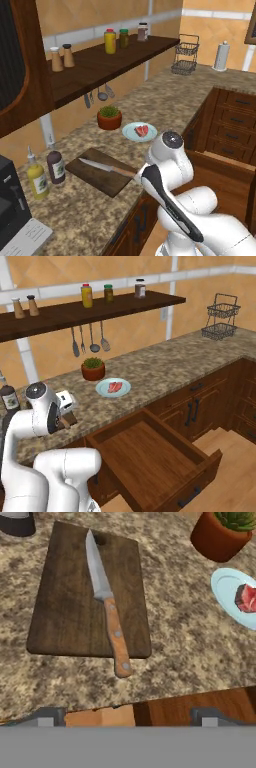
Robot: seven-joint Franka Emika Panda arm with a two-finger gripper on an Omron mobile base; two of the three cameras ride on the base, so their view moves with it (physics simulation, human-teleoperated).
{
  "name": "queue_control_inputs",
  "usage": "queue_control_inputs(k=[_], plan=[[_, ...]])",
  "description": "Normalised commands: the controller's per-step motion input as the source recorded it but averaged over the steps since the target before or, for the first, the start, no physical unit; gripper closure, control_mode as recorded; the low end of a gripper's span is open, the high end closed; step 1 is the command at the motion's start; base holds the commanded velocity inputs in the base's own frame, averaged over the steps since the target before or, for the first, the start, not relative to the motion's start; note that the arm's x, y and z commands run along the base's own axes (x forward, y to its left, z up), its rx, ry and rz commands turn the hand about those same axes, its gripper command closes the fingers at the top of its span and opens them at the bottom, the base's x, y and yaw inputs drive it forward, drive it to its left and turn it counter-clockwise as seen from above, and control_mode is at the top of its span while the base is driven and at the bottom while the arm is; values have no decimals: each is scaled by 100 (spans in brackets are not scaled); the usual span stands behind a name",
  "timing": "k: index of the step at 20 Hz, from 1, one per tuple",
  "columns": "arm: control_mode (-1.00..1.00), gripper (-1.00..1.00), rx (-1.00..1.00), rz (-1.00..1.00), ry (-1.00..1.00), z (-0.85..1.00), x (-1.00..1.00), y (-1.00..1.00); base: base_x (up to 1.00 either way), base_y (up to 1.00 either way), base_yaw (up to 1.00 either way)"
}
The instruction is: Pick up the knife from the drawer and place it on the cutting board. Then place the meat from the plate to the cutting board.
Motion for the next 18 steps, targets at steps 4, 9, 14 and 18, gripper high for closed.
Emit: queue_control_inputs(k=[4, 9, 14, 18], plan=[[-100, -100, 19, -32, -3, 100, 62, -48, 0, 0, 0], [-100, -100, 16, -36, 1, 100, 77, -42, 0, 0, 0], [-100, -100, 9, -32, 26, 54, 100, -29, 0, 0, 0], [-100, -100, 12, -31, 20, -28, 64, -65, 0, 0, 0]])
